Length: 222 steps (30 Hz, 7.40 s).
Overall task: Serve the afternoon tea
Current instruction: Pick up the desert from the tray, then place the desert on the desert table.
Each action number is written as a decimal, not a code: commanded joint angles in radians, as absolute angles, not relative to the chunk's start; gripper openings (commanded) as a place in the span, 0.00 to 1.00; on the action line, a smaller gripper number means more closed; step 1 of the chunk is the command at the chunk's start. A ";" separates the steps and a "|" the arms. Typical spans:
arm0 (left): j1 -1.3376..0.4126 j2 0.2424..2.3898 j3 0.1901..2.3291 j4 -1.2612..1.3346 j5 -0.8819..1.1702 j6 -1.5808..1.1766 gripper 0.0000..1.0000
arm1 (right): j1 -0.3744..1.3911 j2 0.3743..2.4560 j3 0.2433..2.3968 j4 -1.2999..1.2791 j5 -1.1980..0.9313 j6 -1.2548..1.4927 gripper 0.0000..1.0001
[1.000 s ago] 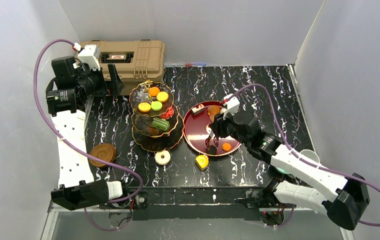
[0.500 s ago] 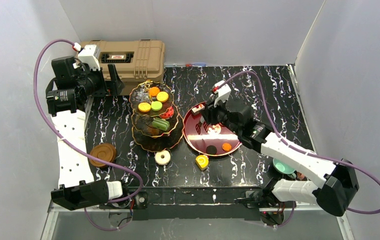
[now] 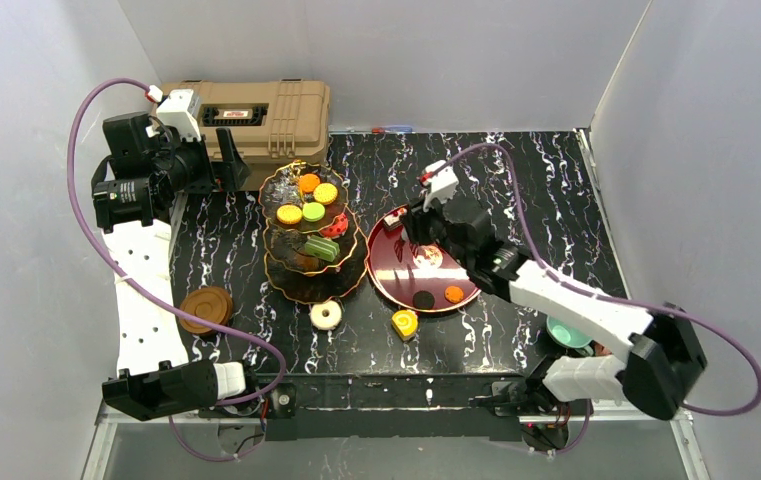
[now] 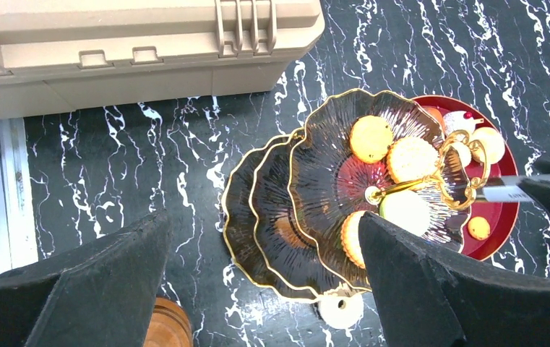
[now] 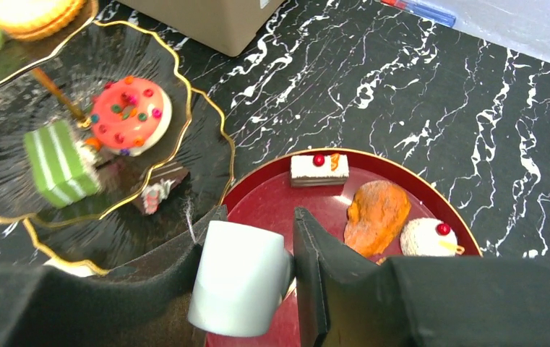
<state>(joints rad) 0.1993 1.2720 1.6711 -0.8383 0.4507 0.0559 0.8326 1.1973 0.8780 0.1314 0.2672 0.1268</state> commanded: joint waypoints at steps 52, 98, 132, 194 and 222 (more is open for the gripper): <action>0.203 1.243 1.673 -0.856 0.446 0.092 0.99 | 0.708 1.531 1.097 0.377 0.343 0.126 0.21; 0.203 1.246 1.654 -0.847 0.449 0.096 0.99 | 0.786 1.557 1.238 0.144 0.685 0.369 0.46; 0.203 1.229 1.645 -0.850 0.437 0.119 0.99 | 0.841 1.739 1.246 0.342 0.899 0.287 0.29; 0.203 1.235 1.661 -0.867 0.456 0.116 0.99 | 0.954 1.456 0.946 0.525 0.266 0.257 0.28; 0.203 1.234 1.685 -0.876 0.465 0.104 0.99 | 0.877 1.184 0.946 0.289 0.426 0.116 0.21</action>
